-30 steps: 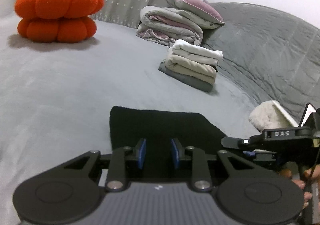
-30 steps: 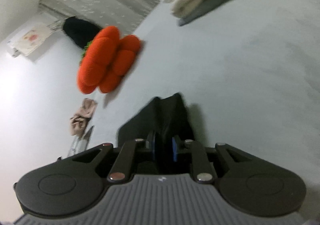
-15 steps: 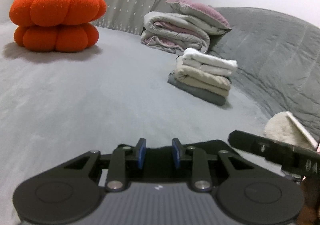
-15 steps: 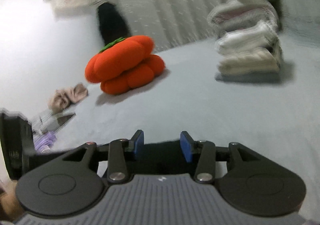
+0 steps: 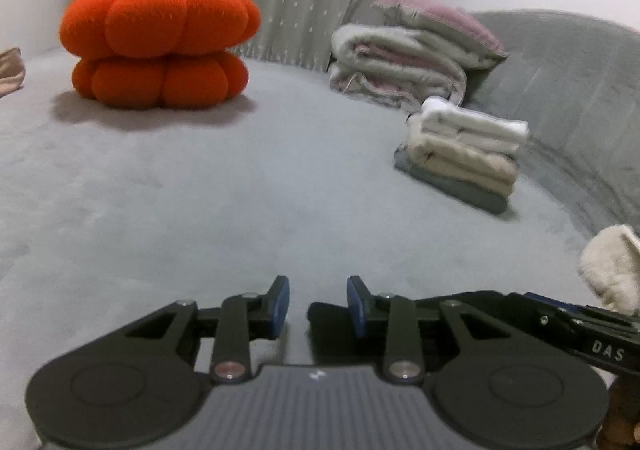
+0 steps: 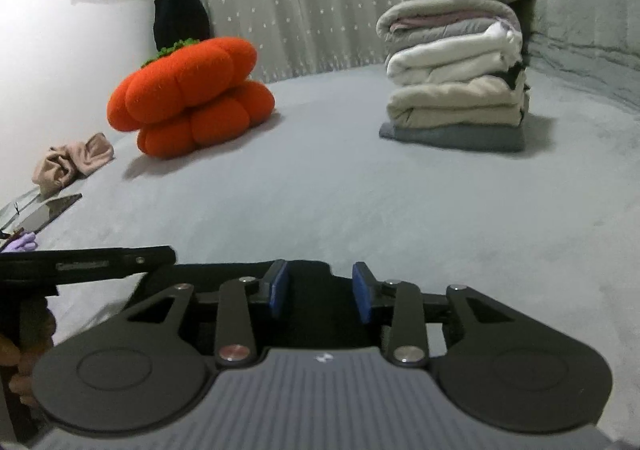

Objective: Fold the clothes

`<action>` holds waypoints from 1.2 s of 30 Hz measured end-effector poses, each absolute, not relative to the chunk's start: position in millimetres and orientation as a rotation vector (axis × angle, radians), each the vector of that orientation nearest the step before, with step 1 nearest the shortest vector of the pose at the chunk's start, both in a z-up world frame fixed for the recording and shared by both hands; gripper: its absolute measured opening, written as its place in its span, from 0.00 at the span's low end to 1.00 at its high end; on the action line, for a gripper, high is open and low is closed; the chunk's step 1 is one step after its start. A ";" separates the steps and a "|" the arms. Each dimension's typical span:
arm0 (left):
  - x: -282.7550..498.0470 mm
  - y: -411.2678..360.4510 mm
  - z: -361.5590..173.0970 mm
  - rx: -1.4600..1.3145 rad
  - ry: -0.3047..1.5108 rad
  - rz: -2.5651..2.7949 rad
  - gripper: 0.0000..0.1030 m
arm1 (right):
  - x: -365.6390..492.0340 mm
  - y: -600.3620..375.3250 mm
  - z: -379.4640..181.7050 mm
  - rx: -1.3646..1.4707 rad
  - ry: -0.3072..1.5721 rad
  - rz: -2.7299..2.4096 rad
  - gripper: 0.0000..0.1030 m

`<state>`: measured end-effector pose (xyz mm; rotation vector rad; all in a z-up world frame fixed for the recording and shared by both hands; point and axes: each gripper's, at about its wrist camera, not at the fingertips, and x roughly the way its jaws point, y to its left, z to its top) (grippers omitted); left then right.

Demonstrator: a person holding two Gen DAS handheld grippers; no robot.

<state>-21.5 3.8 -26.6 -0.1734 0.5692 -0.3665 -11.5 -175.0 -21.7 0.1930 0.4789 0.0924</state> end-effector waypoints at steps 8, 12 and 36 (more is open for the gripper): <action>-68.6 0.7 -30.0 -0.092 0.562 -0.444 0.44 | -45.7 -153.0 -10.6 0.100 0.482 0.154 0.37; -88.2 17.5 -42.7 -0.112 0.610 -0.427 0.48 | -57.1 -156.7 -15.5 0.101 0.516 0.151 0.38; -125.4 78.1 -41.2 -0.467 0.720 -0.411 0.55 | -90.0 -235.6 -20.9 0.735 0.711 0.168 0.48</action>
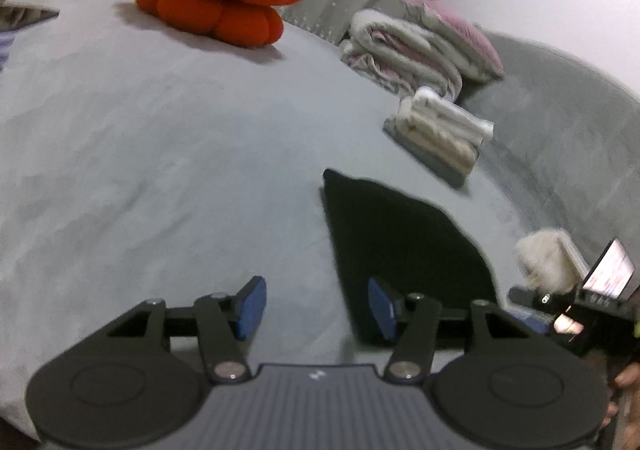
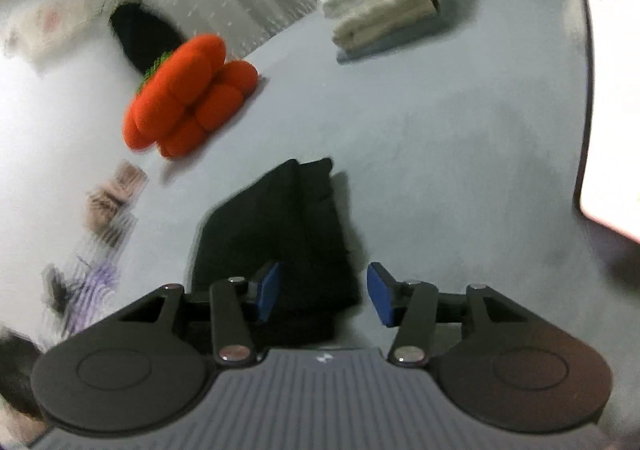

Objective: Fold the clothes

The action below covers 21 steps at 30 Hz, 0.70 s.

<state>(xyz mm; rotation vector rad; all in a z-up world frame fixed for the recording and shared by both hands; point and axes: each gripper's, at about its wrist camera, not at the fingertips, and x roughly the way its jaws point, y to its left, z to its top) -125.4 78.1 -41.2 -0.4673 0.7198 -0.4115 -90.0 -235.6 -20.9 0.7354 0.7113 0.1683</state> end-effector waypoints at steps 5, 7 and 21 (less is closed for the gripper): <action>-130.2 71.4 -36.4 -0.487 0.668 -0.436 0.55 | -85.5 -248.3 -32.6 1.014 0.747 0.242 0.46; -135.0 59.6 -31.6 -0.409 0.639 -0.446 0.55 | -84.3 -246.0 -33.2 1.042 0.759 0.253 0.46; -150.5 -45.7 -41.5 0.183 0.502 -0.520 0.51 | -83.0 -228.2 -39.9 1.081 0.836 0.308 0.46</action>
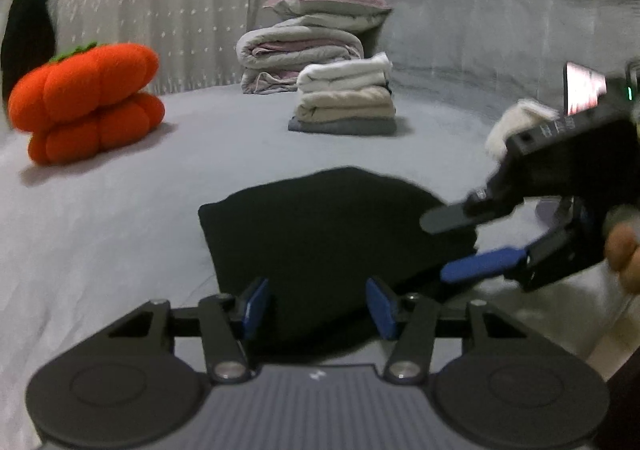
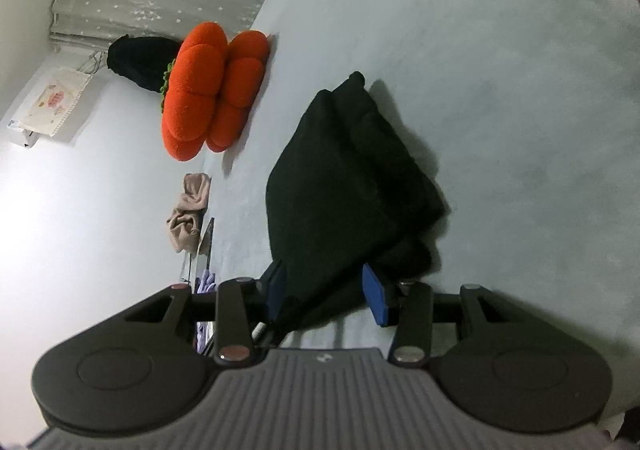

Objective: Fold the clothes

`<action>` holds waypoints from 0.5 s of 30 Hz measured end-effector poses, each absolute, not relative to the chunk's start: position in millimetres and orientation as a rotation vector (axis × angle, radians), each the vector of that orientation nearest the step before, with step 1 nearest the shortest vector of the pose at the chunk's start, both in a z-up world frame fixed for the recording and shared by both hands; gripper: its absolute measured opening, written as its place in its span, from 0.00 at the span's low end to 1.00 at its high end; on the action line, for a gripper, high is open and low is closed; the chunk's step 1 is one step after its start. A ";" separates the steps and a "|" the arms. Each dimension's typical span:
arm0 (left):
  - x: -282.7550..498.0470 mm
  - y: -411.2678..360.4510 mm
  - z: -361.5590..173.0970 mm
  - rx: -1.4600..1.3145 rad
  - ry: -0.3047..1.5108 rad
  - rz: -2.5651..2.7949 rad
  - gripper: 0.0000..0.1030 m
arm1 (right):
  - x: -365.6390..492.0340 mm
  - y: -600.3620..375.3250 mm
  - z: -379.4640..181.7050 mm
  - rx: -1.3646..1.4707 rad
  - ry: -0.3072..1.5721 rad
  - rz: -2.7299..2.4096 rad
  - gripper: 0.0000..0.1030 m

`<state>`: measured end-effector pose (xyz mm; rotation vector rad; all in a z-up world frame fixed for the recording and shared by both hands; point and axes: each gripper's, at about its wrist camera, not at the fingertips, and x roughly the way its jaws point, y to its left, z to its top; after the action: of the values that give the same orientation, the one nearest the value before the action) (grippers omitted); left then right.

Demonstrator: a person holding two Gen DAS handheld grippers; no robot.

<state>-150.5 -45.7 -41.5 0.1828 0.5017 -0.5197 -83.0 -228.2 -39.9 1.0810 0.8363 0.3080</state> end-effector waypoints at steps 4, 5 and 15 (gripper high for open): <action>-155.5 -53.5 -47.0 0.255 0.478 -0.516 0.51 | -80.8 -228.7 -48.0 1.105 0.843 0.280 0.45; -156.9 -54.2 -47.7 0.268 0.472 -0.515 0.51 | -80.8 -228.1 -48.9 1.109 0.836 0.277 0.45; -168.5 -53.8 -47.0 0.248 0.430 -0.497 0.51 | -82.5 -217.3 -33.8 1.000 0.662 0.267 0.07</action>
<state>-168.5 -53.8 -47.0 0.2478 0.4304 -0.4966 -82.5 -217.3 -33.8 1.0000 0.6616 0.2674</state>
